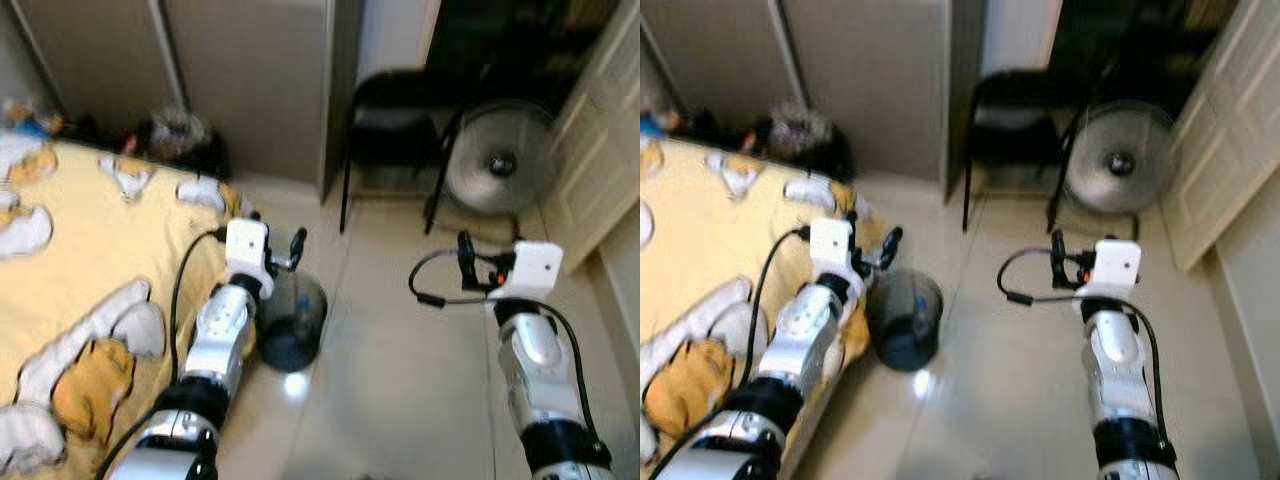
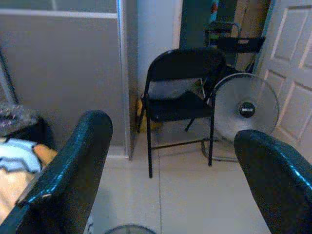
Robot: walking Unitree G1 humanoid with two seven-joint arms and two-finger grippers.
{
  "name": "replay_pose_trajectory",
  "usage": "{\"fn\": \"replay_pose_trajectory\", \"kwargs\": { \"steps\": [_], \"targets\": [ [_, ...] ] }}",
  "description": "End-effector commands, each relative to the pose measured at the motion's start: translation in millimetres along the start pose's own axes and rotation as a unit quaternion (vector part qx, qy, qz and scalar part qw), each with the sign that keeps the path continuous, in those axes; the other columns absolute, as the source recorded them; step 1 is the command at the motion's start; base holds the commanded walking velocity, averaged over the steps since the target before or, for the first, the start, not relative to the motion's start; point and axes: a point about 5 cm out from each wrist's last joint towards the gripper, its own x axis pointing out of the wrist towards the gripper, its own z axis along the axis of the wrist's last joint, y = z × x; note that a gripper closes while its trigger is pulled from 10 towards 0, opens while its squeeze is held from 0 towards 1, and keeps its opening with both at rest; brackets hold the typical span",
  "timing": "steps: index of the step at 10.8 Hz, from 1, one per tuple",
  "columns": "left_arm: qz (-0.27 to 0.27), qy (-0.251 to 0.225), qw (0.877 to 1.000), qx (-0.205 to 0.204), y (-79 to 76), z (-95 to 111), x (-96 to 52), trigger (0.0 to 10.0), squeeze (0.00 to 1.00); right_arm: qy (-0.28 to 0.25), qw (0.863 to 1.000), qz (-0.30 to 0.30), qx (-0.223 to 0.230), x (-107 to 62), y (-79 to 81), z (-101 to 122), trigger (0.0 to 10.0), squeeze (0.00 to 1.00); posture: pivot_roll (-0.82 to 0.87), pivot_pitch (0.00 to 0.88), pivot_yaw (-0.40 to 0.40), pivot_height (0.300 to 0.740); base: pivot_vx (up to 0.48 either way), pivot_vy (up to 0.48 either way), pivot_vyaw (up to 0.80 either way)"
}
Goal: Clean up the room
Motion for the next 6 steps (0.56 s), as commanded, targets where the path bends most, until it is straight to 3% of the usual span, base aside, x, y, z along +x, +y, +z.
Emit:
{"fn": "replay_pose_trajectory", "kwargs": {
  "steps": [1,6],
  "targets": [
    [-0.001,-0.004,1.000,0.016,-1.3,1.3,0.5,10.0,0.00,-0.008,1.000,0.002,-0.010,1.7,1.3,4.6,10.0,0.00,-0.11,0.000,0.010,0.740,0.000,0.000,0.00],
    [0.020,0.016,1.000,0.008,1.9,-3.4,0.1,10.0,0.00,-0.002,1.000,-0.002,0.000,-2.5,-1.1,1.6,10.0,0.00,-0.11,0.000,0.015,0.740,0.000,0.000,-0.59]
  ]
}}
